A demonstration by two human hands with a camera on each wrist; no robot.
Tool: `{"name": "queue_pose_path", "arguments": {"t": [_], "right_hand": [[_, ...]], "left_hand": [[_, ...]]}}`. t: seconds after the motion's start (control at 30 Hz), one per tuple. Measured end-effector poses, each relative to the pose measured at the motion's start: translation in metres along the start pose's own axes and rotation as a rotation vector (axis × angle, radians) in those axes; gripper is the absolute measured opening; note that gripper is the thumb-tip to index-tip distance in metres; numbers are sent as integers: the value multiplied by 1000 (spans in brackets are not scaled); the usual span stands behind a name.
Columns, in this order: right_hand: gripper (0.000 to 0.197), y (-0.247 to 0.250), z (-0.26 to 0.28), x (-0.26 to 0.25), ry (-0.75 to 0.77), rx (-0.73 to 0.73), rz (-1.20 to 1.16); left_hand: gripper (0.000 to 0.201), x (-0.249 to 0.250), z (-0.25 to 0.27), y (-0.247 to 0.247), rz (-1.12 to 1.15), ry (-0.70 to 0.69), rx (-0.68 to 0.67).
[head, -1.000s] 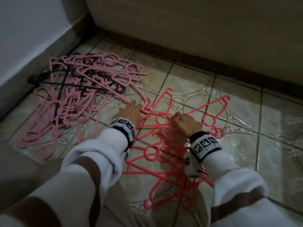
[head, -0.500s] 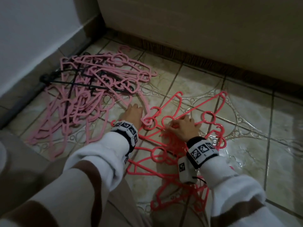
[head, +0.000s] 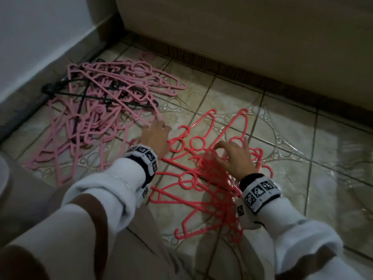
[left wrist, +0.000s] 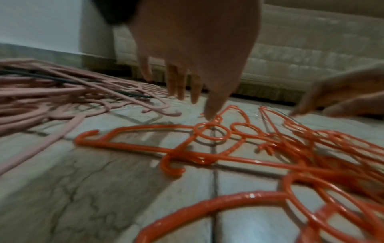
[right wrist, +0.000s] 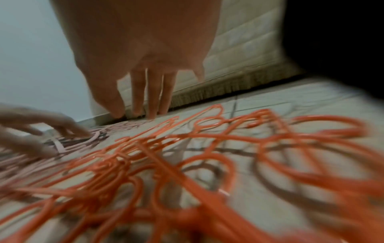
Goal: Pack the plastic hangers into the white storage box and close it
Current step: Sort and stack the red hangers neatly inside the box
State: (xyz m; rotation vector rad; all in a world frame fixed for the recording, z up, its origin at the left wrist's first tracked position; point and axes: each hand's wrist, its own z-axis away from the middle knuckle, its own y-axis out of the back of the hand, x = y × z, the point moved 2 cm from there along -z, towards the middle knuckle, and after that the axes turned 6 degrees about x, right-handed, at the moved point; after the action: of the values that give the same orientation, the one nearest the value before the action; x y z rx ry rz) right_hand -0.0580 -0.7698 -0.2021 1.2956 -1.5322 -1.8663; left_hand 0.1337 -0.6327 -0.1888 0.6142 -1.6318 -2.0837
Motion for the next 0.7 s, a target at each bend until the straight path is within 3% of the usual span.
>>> {"name": "queue_pose_path", "arguments": {"t": [0.07, 0.13, 0.2, 0.23, 0.3, 0.53, 0.6, 0.7], "right_hand": [[64, 10, 20, 10, -12, 27, -40], [101, 8, 46, 19, -44, -195, 2], [127, 0, 73, 24, -31, -462, 162], [130, -5, 84, 25, -19, -529, 218], [123, -7, 91, 27, -18, -518, 217], [75, 0, 54, 29, 37, -181, 74], [83, 1, 53, 36, -127, -102, 96], [113, 9, 60, 56, -545, -118, -14]], "left_hand": [[87, 18, 4, -6, 32, -133, -131], [114, 32, 6, -12, 46, -144, -278], [124, 42, 8, -16, 63, -112, -313], [127, 47, 9, -16, 78, -105, -295], [131, 54, 14, -17, 110, -105, -246], [134, 68, 30, -20, 182, -67, -282], [134, 68, 31, -20, 193, -72, -302], [143, 70, 37, -25, 174, -117, -372]]}}
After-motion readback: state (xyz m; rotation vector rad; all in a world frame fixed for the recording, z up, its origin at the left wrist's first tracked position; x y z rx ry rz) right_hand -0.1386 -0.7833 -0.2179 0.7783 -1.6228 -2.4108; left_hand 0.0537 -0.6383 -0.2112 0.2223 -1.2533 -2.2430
